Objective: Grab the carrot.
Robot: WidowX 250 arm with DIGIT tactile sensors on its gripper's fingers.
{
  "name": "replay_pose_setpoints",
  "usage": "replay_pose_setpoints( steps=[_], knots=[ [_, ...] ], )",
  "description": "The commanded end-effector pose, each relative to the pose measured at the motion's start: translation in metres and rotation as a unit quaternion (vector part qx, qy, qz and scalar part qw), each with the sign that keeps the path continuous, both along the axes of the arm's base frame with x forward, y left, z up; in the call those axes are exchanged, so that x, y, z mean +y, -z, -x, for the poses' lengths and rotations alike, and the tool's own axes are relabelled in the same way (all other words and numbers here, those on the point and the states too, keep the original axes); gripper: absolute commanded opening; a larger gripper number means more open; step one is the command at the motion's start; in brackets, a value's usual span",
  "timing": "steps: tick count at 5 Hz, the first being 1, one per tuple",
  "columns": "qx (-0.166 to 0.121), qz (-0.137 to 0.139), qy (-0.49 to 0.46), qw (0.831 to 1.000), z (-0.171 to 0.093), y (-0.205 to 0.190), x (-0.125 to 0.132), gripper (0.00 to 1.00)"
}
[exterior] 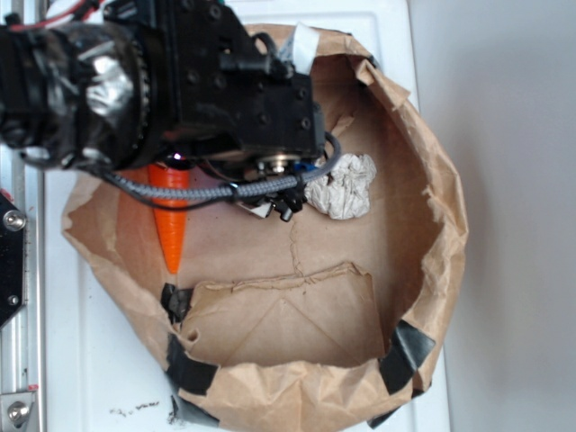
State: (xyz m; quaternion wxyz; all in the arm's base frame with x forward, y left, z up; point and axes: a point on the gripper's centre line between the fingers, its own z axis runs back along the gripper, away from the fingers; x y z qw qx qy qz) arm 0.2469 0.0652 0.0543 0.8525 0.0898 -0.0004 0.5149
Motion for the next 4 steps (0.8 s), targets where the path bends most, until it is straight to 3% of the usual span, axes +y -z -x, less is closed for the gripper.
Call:
replay_pose_setpoints(
  steps=[1, 2, 3, 4],
  knots=[
    [-0.026, -0.007, -0.003, 1.000, 0.001, -0.018, 0.007, 1.00],
    [-0.017, 0.007, -0.084, 0.996, 0.005, -0.019, 0.012, 1.00],
    [-0.054, -0.033, -0.137, 0.989, 0.011, -0.014, 0.005, 1.00],
    [-0.063, -0.037, -0.139, 0.988, 0.017, -0.008, 0.003, 1.00]
  ],
)
